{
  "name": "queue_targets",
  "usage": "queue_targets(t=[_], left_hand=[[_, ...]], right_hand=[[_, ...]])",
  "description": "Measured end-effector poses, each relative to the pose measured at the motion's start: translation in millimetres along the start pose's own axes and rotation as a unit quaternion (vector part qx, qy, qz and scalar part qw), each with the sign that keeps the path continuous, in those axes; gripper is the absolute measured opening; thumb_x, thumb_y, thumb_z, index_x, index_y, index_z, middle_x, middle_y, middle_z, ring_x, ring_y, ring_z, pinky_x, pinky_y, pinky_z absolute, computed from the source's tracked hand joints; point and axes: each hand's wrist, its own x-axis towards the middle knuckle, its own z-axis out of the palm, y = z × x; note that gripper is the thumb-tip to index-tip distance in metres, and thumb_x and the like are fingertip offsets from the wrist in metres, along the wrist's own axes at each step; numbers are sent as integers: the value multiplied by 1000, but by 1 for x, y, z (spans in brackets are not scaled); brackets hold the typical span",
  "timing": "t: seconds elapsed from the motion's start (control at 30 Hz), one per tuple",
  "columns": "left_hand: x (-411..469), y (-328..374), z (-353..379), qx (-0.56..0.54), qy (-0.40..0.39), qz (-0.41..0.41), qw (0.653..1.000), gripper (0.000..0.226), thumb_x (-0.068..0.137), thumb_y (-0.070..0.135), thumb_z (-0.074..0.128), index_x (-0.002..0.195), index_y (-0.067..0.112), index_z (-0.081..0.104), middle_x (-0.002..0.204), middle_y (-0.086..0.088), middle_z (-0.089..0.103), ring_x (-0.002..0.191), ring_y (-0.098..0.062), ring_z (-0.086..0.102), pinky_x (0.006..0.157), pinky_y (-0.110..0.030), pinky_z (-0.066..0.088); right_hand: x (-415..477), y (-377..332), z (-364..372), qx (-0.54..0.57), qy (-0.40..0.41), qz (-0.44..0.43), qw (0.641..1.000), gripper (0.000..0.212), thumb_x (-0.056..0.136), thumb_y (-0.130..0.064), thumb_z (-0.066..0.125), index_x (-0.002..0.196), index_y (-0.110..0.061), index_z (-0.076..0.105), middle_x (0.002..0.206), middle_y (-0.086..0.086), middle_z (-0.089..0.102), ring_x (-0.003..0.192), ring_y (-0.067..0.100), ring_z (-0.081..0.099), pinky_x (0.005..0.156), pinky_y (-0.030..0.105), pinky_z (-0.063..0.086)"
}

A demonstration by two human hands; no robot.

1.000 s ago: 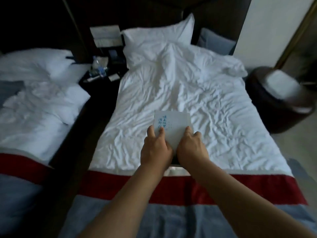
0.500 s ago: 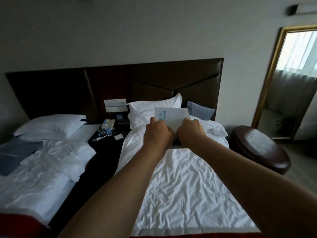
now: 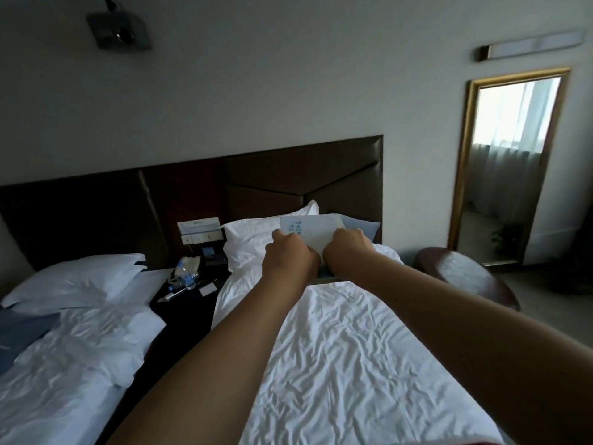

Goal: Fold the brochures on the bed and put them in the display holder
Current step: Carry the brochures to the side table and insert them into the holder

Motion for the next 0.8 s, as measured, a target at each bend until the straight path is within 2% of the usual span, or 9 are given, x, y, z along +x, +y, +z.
queue_targets(t=[0.13,0.23,0.3,0.37,0.47,0.6,0.67,0.73,0.8], left_hand=[[-13,44,2,-13,-17,34,999,53,98,28,53,145,5,50,137,-16,44,121,-35,54,97,-41,50],[-32,86,9,-53,-42,90,994,53,98,25,52,147,3,49,146,-17,41,125,-36,53,102,-42,51],[-52,121,18,-75,-76,147,983,51,98,25,53,145,4,51,142,-18,45,124,-37,55,102,-41,50],[-80,161,28,-102,-115,194,969,51,97,27,59,142,5,52,135,-16,51,121,-35,57,98,-37,47],[-139,223,47,-131,-182,296,929,51,96,29,58,141,6,57,134,-16,53,119,-34,59,101,-36,50],[-241,293,64,-162,-234,426,859,44,96,31,47,126,6,67,134,-21,50,110,-35,60,98,-41,52],[-298,323,64,-163,-252,469,831,45,95,29,47,129,5,66,143,-23,45,115,-39,60,98,-40,51],[-348,349,60,-162,-261,502,809,48,94,23,50,136,5,62,153,-23,38,124,-41,56,102,-40,48],[-393,372,55,-161,-282,528,785,48,95,21,51,140,5,58,152,-21,37,127,-39,53,103,-41,47]], right_hand=[[-23,38,-26,53,33,24,998,36,101,-25,54,132,-8,60,134,16,57,123,33,56,97,37,48],[-63,76,-52,95,50,92,990,33,103,-25,51,129,-8,62,131,14,58,122,32,57,97,36,46],[-93,110,-69,33,64,121,990,31,103,-17,48,127,-3,62,127,18,59,121,35,58,87,35,44],[-128,145,-83,-41,92,160,982,31,104,-22,48,128,-10,64,127,12,60,120,31,58,83,35,41],[-194,207,-99,-99,95,233,963,31,104,-28,48,128,-20,66,126,6,61,119,27,58,86,37,44],[-301,273,-113,-73,149,395,903,33,103,-22,49,130,-12,65,117,13,56,121,36,54,94,35,47],[-356,295,-117,-72,173,467,864,33,101,-19,49,127,-6,65,105,12,53,119,38,54,89,35,46],[-403,314,-121,-101,173,497,844,37,102,-20,47,132,-8,66,120,13,53,119,35,50,84,32,42],[-446,329,-129,-115,174,522,827,38,103,-19,46,134,-7,64,117,13,53,113,34,49,85,32,42]])
